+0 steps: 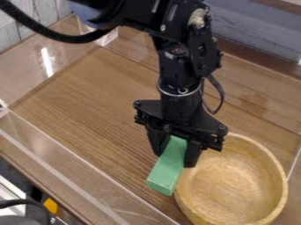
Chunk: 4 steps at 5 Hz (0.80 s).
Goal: Put the green block in the brown bowl
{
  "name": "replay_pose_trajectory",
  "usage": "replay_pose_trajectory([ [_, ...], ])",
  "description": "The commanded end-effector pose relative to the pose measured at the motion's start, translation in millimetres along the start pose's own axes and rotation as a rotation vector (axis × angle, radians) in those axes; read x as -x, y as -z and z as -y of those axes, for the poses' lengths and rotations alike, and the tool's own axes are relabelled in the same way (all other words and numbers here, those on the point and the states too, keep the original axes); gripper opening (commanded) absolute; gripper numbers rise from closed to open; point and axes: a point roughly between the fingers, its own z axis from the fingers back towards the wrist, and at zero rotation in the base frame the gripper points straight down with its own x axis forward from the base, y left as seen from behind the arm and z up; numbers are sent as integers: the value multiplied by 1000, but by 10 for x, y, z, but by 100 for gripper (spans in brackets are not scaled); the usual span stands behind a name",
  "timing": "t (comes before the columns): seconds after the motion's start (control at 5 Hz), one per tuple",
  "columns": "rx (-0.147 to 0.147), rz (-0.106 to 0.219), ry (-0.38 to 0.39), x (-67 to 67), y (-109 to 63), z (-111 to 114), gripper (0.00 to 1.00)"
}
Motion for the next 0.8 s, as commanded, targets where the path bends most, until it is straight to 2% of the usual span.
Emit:
replay_pose_trajectory([
  [0.0,10,28,-23,-43,-156,0,0],
  [0.4,11,25,-79,-15,-28,134,0],
  [0.6,11,24,-89,-10,-22,265,0],
])
